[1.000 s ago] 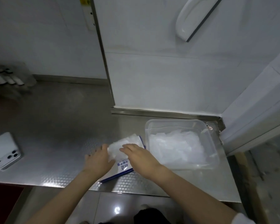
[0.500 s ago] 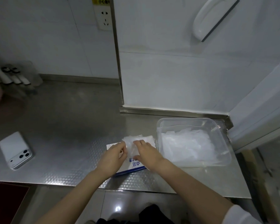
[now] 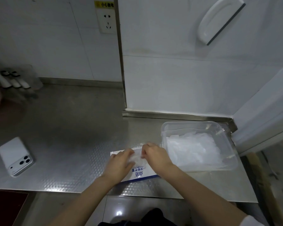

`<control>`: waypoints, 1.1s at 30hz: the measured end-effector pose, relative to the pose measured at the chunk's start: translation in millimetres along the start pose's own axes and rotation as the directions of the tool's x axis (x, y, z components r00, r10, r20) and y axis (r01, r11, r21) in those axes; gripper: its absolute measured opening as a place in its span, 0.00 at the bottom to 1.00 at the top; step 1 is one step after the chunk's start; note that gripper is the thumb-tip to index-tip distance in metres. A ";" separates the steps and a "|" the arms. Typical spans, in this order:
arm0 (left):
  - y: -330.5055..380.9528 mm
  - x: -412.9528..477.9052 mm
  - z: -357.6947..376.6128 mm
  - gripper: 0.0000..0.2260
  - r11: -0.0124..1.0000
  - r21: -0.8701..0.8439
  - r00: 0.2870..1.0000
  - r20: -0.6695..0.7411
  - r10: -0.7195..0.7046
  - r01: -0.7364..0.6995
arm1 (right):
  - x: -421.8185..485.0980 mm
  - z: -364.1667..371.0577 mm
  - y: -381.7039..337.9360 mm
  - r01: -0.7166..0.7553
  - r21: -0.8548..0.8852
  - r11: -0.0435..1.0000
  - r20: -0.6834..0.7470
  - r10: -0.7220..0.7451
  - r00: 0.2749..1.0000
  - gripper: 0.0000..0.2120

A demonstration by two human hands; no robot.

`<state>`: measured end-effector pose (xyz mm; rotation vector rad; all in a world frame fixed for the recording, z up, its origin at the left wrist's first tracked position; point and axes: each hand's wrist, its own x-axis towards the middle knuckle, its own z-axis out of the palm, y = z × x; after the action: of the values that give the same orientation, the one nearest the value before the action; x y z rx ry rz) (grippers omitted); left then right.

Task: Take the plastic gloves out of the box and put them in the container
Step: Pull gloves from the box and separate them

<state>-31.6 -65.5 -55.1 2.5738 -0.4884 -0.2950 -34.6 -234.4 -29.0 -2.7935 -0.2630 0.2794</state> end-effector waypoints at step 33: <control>14.5 5.5 3.7 0.20 0.956 0.268 0.967 0.250 0.048 -0.116 | -29.6 -38.3 13.9 -0.020 0.188 0.982 -0.147 0.048 0.988 0.07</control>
<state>-31.8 -81.0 -51.4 2.7963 -0.7750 -0.5496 -52.6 -264.9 6.8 -2.6186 -0.1452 0.0938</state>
